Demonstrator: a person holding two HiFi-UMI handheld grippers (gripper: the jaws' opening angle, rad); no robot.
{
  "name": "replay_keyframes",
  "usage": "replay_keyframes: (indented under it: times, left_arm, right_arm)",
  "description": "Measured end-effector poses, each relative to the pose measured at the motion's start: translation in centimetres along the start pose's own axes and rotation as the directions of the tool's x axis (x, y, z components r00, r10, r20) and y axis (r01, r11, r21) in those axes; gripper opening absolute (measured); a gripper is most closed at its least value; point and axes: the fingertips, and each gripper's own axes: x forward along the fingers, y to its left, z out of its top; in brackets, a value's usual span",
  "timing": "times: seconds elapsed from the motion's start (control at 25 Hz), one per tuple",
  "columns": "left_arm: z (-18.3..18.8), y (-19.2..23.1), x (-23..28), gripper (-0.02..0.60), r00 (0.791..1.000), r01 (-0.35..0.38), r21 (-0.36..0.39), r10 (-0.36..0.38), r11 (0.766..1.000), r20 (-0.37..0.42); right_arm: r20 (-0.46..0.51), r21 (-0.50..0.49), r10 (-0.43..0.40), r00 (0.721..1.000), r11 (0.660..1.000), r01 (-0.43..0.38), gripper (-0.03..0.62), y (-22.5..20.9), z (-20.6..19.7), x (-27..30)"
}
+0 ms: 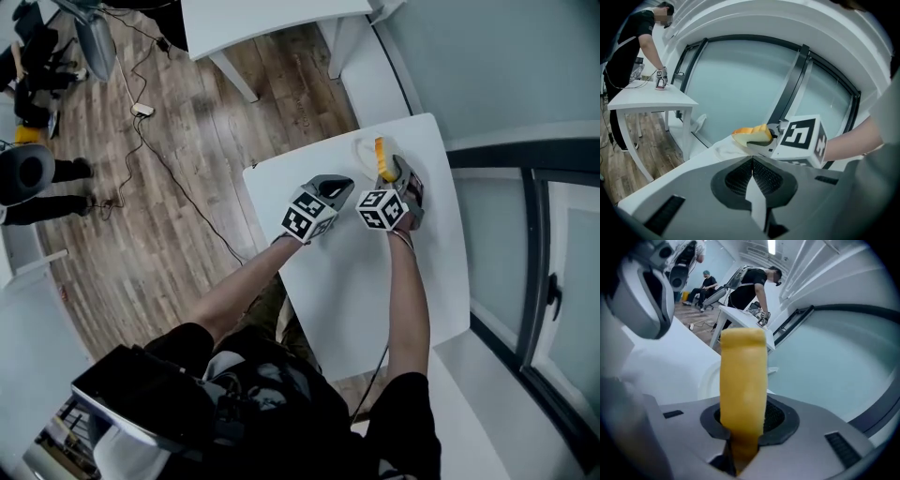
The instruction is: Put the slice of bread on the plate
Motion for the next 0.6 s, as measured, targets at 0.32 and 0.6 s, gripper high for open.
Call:
replay_keyframes:
  times: [0.32, 0.6]
  left_arm:
    - [-0.8, 1.5, -1.7, 0.006, 1.000, -0.005, -0.047, 0.005, 0.999, -0.004]
    - [-0.9, 1.0, -2.7, 0.006, 1.000, 0.018, -0.072, -0.019, 0.997, -0.008]
  right_arm:
    - [0.013, -0.183, 0.084, 0.996, 0.980, -0.081, 0.136, 1.7, 0.9, 2.4]
    - [-0.042, -0.082, 0.329, 0.943, 0.940, -0.332, 0.388, 3.8, -0.1, 1.0]
